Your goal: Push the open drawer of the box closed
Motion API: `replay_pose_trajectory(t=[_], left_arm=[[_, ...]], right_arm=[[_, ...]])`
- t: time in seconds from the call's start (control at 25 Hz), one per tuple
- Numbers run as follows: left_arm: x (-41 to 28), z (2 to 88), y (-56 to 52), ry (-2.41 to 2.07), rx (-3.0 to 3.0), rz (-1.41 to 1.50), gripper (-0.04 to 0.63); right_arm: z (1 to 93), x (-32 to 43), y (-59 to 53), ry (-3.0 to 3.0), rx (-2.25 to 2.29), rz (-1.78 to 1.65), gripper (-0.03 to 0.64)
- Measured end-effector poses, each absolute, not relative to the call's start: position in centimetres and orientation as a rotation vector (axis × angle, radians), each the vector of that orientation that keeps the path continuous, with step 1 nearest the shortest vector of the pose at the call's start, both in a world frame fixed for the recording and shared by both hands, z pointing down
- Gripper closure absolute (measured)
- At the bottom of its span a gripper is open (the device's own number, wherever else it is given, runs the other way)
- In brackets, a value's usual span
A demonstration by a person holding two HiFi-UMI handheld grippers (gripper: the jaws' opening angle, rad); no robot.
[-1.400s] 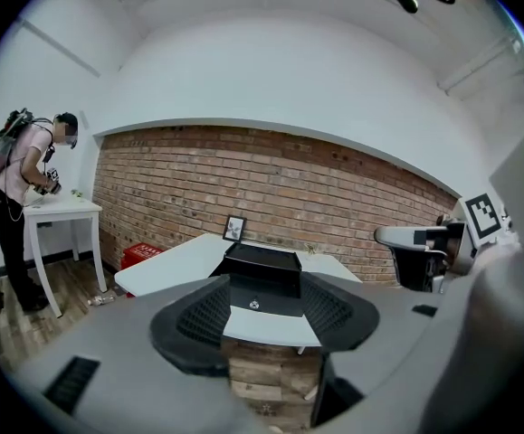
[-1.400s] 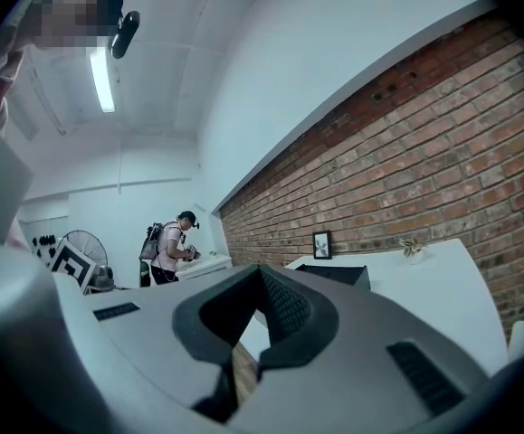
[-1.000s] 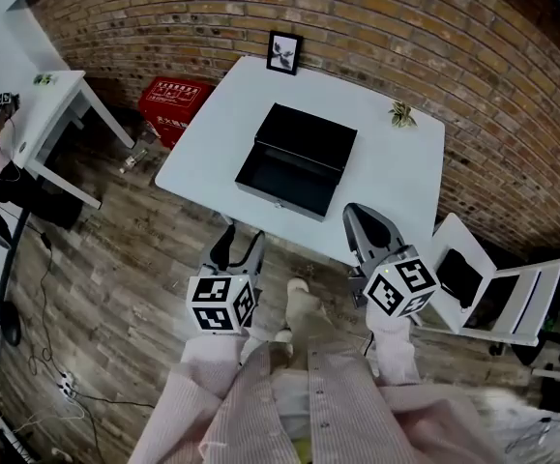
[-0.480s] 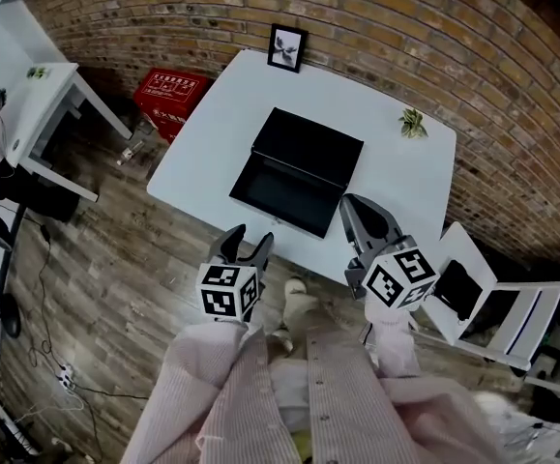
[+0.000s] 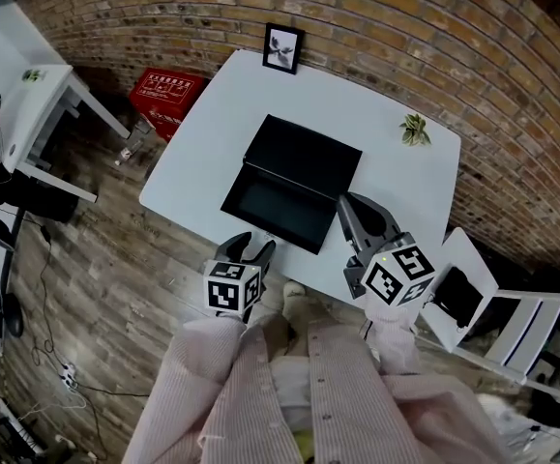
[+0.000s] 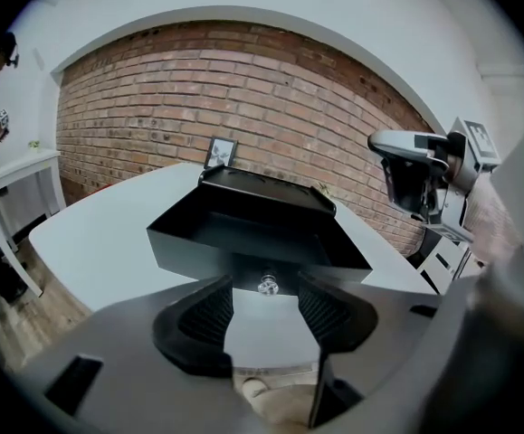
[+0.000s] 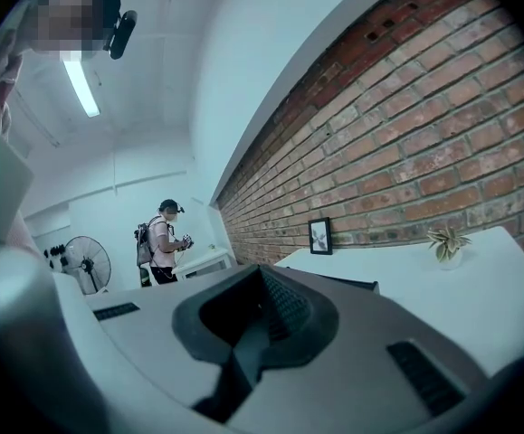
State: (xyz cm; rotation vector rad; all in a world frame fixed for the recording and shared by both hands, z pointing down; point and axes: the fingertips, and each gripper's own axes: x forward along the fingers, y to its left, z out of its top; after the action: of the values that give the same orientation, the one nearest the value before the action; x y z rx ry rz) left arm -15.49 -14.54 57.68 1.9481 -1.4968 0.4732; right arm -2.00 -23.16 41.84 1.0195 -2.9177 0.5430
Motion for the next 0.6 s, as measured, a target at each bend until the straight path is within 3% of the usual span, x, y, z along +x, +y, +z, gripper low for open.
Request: replay_pose_trajectory(t=[0.16, 0.36, 0.6], left_arm=[[-15.2, 58.8, -14.9, -1.468, 1.93, 0.511, 0.402], [-14.8, 60.0, -15.2, -1.439, 1.908, 0.556, 0.483], [-14.4, 60.4, -15.5, -1.398, 1.908, 0.555, 0.509]], right_arm=[[42.4, -2.1, -23.7, -2.908, 1.014, 0.572, 0.614], [42.7, -1.9, -24.2, -2.897, 1.019, 0.588, 0.614], [43.2, -1.7, -24.5, -2.876, 1.049, 0.61, 0.614]])
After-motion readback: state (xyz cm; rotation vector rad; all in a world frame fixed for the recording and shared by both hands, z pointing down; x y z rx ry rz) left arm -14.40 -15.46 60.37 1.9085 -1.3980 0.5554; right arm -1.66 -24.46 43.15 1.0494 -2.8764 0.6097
